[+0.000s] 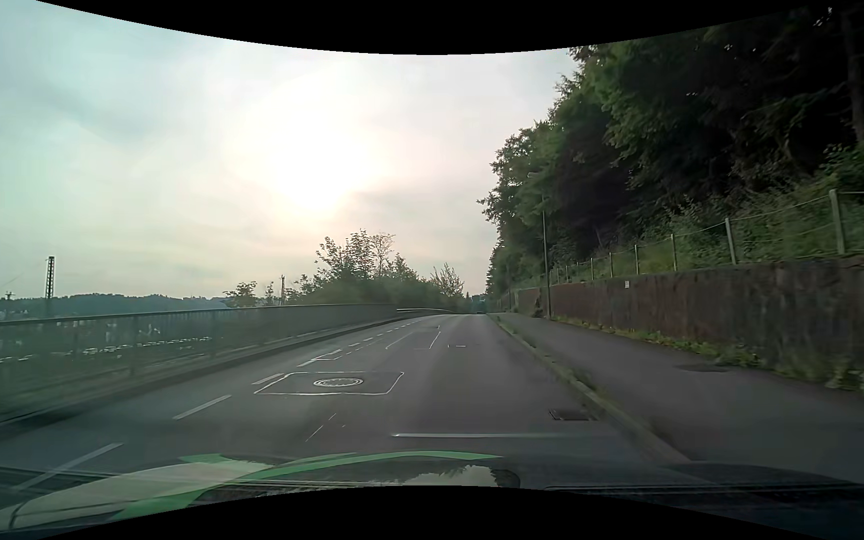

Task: Follow the waypoints while adhering to traffic rules and regulations

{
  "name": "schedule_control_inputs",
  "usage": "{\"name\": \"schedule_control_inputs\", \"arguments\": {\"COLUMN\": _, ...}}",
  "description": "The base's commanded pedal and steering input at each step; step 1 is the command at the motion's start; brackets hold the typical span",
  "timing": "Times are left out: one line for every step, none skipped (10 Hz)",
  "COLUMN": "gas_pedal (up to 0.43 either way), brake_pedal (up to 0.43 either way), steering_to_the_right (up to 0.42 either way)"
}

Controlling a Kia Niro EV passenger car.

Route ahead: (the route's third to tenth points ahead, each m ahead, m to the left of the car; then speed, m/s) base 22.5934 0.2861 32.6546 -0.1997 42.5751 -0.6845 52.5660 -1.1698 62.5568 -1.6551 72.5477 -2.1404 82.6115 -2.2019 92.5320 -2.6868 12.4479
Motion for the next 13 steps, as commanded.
{"name": "schedule_control_inputs", "arguments": {"gas_pedal": 0.209, "brake_pedal": 0.0, "steering_to_the_right": 0.005}}
{"name": "schedule_control_inputs", "arguments": {"gas_pedal": 0.209, "brake_pedal": 0.0, "steering_to_the_right": 0.005}}
{"name": "schedule_control_inputs", "arguments": {"gas_pedal": 0.22, "brake_pedal": 0.0, "steering_to_the_right": 0.005}}
{"name": "schedule_control_inputs", "arguments": {"gas_pedal": 0.22, "brake_pedal": 0.0, "steering_to_the_right": 0.005}}
{"name": "schedule_control_inputs", "arguments": {"gas_pedal": 0.22, "brake_pedal": 0.0, "steering_to_the_right": 0.005}}
{"name": "schedule_control_inputs", "arguments": {"gas_pedal": 0.22, "brake_pedal": 0.0, "steering_to_the_right": 0.005}}
{"name": "schedule_control_inputs", "arguments": {"gas_pedal": 0.22, "brake_pedal": 0.0, "steering_to_the_right": 0.005}}
{"name": "schedule_control_inputs", "arguments": {"gas_pedal": 0.22, "brake_pedal": 0.0, "steering_to_the_right": 0.004}}
{"name": "schedule_control_inputs", "arguments": {"gas_pedal": 0.22, "brake_pedal": 0.0, "steering_to_the_right": 0.004}}
{"name": "schedule_control_inputs", "arguments": {"gas_pedal": 0.22, "brake_pedal": 0.0, "steering_to_the_right": 0.004}}
{"name": "schedule_control_inputs", "arguments": {"gas_pedal": 0.22, "brake_pedal": 0.0, "steering_to_the_right": 0.004}}
{"name": "schedule_control_inputs", "arguments": {"gas_pedal": 0.22, "brake_pedal": 0.0, "steering_to_the_right": 0.004}}
{"name": "schedule_control_inputs", "arguments": {"gas_pedal": 0.22, "brake_pedal": 0.0, "steering_to_the_right": 0.004}}
